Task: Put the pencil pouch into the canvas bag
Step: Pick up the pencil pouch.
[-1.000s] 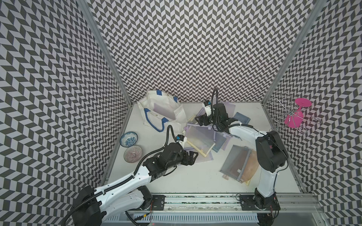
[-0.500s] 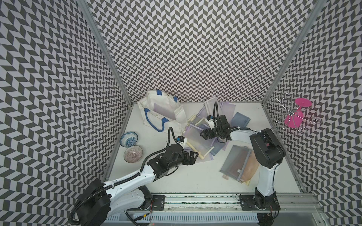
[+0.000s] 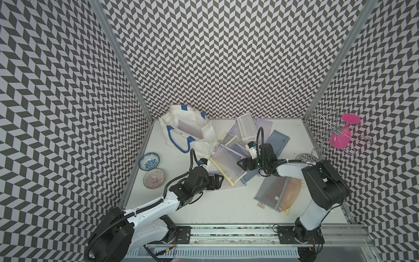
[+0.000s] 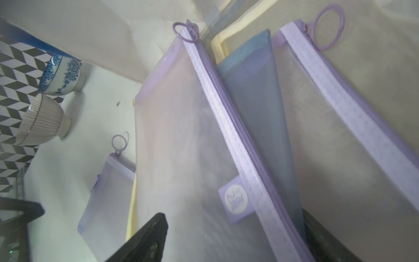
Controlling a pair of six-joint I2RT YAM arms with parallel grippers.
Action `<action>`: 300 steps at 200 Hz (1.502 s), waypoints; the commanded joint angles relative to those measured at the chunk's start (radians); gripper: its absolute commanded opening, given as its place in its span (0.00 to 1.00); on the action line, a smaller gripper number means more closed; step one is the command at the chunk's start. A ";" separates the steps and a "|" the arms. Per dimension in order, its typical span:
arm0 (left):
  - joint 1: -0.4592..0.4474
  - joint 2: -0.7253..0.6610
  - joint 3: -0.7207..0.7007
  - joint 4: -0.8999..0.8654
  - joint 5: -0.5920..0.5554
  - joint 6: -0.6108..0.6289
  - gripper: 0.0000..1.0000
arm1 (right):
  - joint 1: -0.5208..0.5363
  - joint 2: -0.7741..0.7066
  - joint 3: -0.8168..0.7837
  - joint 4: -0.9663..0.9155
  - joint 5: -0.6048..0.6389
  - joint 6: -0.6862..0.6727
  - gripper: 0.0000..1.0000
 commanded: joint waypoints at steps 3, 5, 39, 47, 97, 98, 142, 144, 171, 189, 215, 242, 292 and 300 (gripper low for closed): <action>0.012 -0.013 -0.018 0.030 0.002 -0.010 0.83 | 0.001 -0.067 -0.081 0.068 -0.028 0.042 0.86; 0.013 -0.014 -0.019 0.030 0.002 -0.010 0.83 | 0.000 -0.069 -0.083 0.070 -0.028 0.043 0.86; 0.021 -0.016 -0.026 0.035 0.002 -0.011 0.82 | 0.002 -0.122 -0.157 0.111 -0.060 0.065 0.85; 0.021 -0.016 -0.027 0.037 0.002 -0.012 0.82 | 0.004 -0.131 -0.166 0.111 -0.062 0.065 0.85; 0.021 0.009 -0.028 0.066 0.026 -0.037 0.82 | 0.004 -0.234 -0.095 0.021 -0.012 0.029 0.86; 0.021 0.010 -0.029 0.067 0.027 -0.039 0.82 | 0.004 -0.234 -0.091 0.020 -0.010 0.028 0.86; 0.045 0.083 -0.022 0.162 0.069 -0.088 0.79 | -0.006 -0.053 0.159 -0.068 -0.015 -0.020 0.84; 0.049 0.087 -0.022 0.168 0.072 -0.091 0.78 | -0.006 -0.047 0.168 -0.071 -0.013 -0.021 0.84; 0.100 0.154 -0.021 0.271 0.133 -0.129 0.73 | -0.005 0.012 0.279 -0.135 0.043 -0.057 0.84; 0.114 0.212 -0.007 0.326 0.166 -0.143 0.71 | -0.007 0.033 0.313 -0.161 0.075 -0.077 0.85; 0.106 0.285 0.046 0.350 0.183 -0.128 0.72 | 0.000 0.077 0.338 -0.145 0.017 -0.077 0.84; 0.104 0.337 0.085 0.346 0.162 -0.122 0.72 | 0.024 0.112 0.356 -0.137 -0.003 -0.088 0.83; 0.102 0.458 0.137 0.386 0.146 -0.155 0.63 | 0.037 0.204 0.402 -0.151 -0.042 -0.109 0.78; 0.102 0.483 0.151 0.397 0.153 -0.158 0.63 | 0.037 0.218 0.410 -0.153 -0.047 -0.110 0.78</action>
